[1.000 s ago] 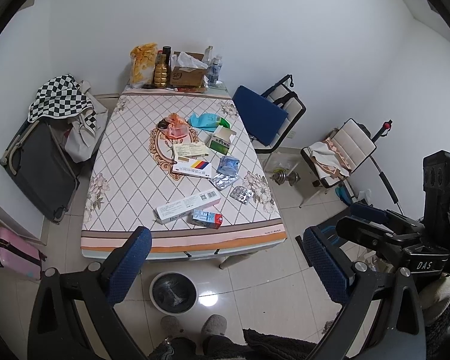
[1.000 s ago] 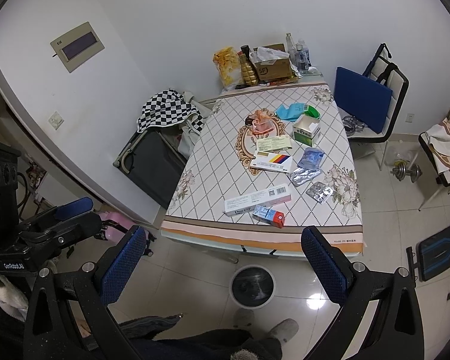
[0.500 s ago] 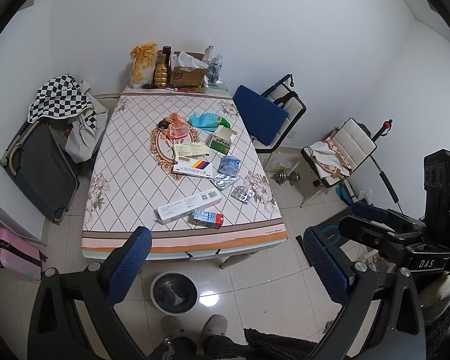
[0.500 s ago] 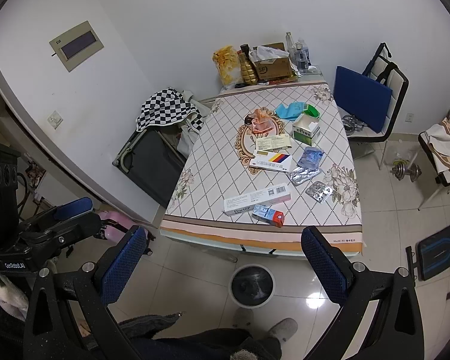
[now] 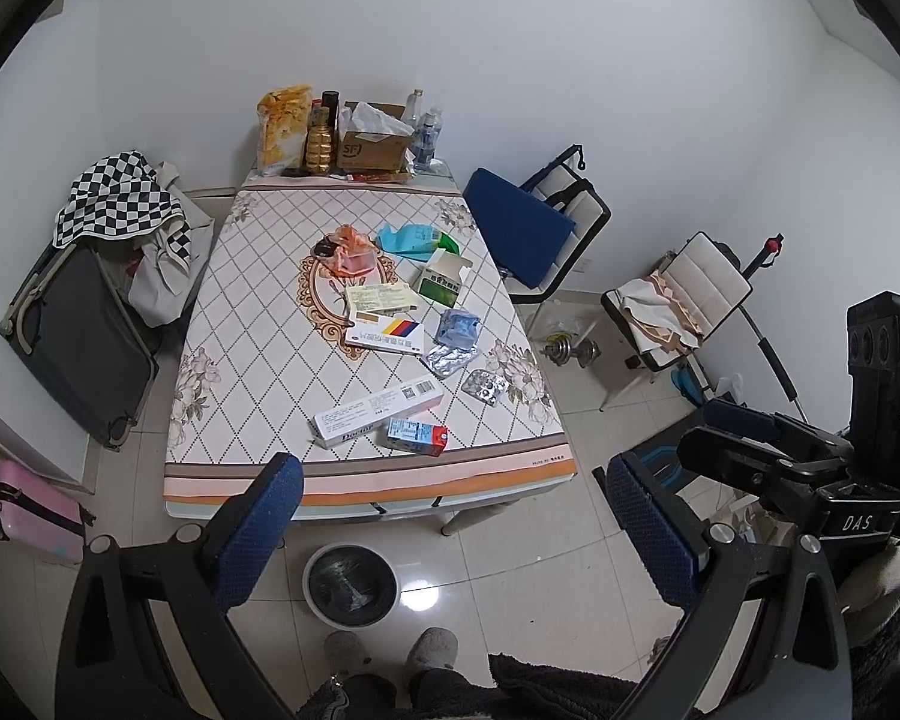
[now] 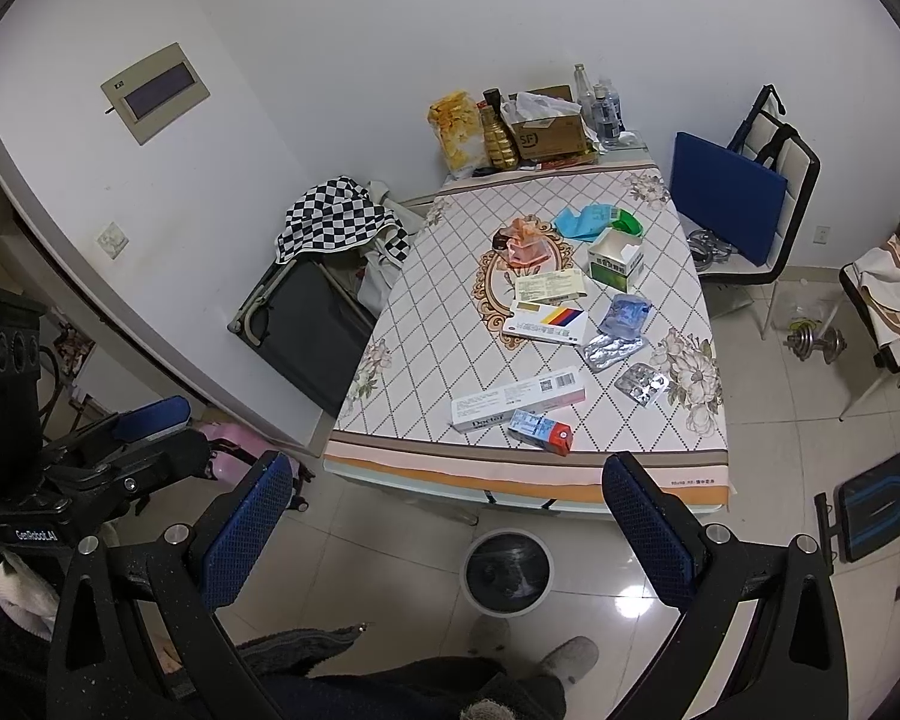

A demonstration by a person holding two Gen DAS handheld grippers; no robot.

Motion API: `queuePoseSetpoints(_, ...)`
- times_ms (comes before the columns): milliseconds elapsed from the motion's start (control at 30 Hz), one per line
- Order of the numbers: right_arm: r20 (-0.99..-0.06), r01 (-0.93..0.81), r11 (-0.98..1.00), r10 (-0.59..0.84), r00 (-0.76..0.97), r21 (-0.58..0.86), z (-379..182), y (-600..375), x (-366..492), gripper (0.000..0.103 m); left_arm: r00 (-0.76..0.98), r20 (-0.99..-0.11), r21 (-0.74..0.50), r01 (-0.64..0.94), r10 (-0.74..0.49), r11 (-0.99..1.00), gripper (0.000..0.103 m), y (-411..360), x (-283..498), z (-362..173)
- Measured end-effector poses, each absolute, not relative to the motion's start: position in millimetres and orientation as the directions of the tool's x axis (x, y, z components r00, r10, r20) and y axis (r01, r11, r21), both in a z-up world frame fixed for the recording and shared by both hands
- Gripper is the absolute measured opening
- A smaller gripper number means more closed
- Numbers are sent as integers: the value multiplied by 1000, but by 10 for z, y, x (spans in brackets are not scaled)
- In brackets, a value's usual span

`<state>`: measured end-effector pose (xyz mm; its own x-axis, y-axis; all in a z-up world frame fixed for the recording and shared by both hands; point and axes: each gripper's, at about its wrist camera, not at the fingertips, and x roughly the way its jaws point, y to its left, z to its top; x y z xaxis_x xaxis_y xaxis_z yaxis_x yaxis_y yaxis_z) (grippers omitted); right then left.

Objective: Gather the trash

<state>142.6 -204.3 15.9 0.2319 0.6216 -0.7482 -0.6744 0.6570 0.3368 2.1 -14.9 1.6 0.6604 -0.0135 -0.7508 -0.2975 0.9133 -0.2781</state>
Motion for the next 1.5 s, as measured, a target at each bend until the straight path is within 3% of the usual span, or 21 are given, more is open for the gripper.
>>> queuePoseSetpoints(600,-747,-660,669,620,240,343,121,-1950,1403,103,657,-753,-279,-276,-32,920,103,-85,53,-52)
queuePoseSetpoints(667,-747,-651,675,619,244,347,105,-1923,1415,103,653,-757,-236,-304,21,923,103,-18,73,-81)
queuePoseSetpoints(800,-774,-601,733,567,283,318,-79,-1811,1535,103,569,-777,-7,-437,271,899,103,198,271,-443)
queuePoseSetpoints(967,-871,-577,805,374,319,135,-770,-1406,1847,103,382,-828,182,-509,411,841,103,539,586,-1413)
queuePoseSetpoints(1200,-955,-662,740,93,282,-124,-2350,-577,2434,102,143,-891,309,-504,431,806,103,859,957,-2696)
queuePoseSetpoints(1467,-983,-848,501,-29,182,-171,-3582,188,2675,88,-24,-907,374,-504,420,779,103,1026,1198,-3252)
queuePoseSetpoints(1500,-986,-868,470,-29,163,-157,-3674,245,2670,82,-35,-908,378,-498,417,781,103,1010,1238,-3296)
